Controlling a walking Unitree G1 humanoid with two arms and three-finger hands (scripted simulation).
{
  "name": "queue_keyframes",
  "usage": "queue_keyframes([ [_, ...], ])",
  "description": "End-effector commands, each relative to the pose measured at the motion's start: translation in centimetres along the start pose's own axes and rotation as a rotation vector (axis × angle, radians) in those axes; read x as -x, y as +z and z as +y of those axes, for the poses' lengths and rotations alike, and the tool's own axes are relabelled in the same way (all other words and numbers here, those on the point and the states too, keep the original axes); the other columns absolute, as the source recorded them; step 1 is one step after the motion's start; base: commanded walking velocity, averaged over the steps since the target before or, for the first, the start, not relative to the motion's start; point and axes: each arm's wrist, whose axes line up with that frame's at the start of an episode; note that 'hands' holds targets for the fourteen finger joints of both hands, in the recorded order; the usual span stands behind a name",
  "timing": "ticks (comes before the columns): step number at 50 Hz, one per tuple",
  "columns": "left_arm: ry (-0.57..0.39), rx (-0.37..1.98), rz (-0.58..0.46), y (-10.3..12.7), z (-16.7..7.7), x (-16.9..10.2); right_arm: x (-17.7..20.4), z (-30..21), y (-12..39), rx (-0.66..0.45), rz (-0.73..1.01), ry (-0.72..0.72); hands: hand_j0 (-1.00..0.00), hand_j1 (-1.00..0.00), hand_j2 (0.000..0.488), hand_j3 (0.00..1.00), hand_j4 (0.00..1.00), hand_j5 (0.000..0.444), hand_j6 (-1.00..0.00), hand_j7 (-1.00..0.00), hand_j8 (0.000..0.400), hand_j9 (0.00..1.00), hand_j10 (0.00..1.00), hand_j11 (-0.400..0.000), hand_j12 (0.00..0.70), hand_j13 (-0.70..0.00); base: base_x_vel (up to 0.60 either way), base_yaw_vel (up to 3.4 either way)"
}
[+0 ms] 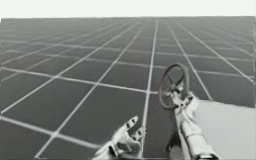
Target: Pick up and drop off the object
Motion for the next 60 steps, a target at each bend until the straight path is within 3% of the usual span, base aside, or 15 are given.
queue_keyframes([
  [1, -0.007, -0.002, -0.008, 0.09, -0.1, 0.14, 0.33, 1.0, 1.2, -0.019, -0.043, 0.038, 0.0, 0.0, 0.0, 1.0, 1.0, 0.0, 0.0, 0.0, 0.0, 1.0, 1.0, -0.4, 0.0, -0.7, 0.57, 0.05],
  [32, -0.007, -0.002, -0.008, 0.09, -0.1, 0.14, 0.33, 1.0, 1.2, -0.019, -0.043, 0.038, 0.0, 0.0, 0.0, 1.0, 1.0, 0.0, 0.0, 0.0, 0.0, 1.0, 1.0, -0.4, 0.0, -0.7, 0.55, 0.0],
  [60, -0.007, -0.002, -0.008, 0.09, -0.1, 0.14, 0.33, 1.0, 1.2, -0.019, -0.043, 0.038, 0.0, 0.0, 0.0, 1.0, 1.0, 0.0, 0.0, 0.0, 0.0, 1.0, 1.0, -0.4, 0.0, -0.7, 0.38, -0.43],
])
